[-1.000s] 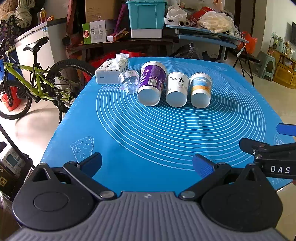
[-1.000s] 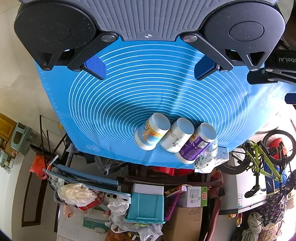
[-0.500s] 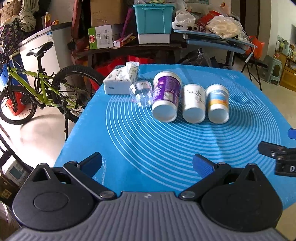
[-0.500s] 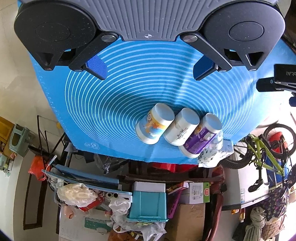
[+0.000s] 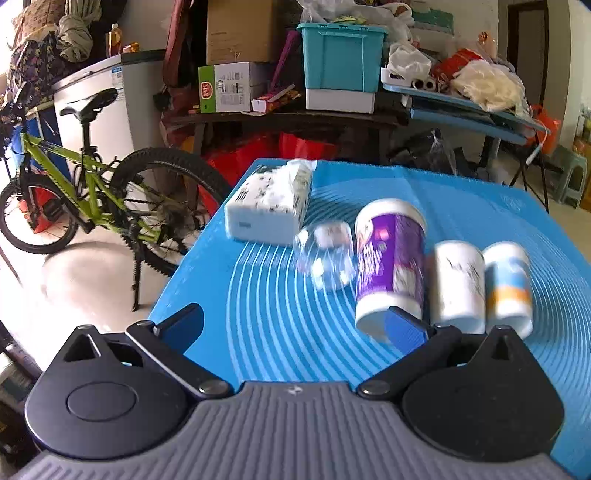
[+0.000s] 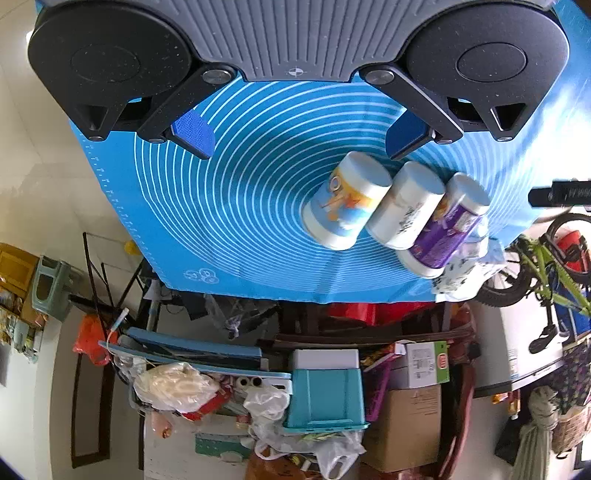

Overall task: Flip cup upside down
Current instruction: 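Close the left tool's fingers around the clear plastic cup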

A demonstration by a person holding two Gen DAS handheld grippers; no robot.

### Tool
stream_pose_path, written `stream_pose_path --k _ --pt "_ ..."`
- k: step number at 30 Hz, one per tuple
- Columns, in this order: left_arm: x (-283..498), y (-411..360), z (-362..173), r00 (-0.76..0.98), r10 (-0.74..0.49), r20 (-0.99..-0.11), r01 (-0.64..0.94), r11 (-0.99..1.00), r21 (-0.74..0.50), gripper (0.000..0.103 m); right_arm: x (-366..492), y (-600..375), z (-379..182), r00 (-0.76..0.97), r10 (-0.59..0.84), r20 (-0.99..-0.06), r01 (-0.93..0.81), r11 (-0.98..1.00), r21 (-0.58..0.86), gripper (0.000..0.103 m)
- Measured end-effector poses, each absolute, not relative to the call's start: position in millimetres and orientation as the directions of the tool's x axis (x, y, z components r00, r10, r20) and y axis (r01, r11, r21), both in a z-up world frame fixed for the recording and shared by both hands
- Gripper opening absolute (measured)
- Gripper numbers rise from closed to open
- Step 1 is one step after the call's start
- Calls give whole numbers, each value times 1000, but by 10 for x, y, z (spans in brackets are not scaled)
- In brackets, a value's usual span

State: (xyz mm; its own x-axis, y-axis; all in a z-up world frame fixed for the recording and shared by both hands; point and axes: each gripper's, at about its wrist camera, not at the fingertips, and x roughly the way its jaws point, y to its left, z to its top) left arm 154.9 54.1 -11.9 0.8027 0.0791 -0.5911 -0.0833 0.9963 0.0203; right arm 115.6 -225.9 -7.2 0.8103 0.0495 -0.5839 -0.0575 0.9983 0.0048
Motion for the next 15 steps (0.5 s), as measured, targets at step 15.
stream_pose_path --k 15 --pt "2348 744 -276 777 73 -625 -134 990 -51 102 1548 -2483 -241 795 -6 -606 24 999 22 100"
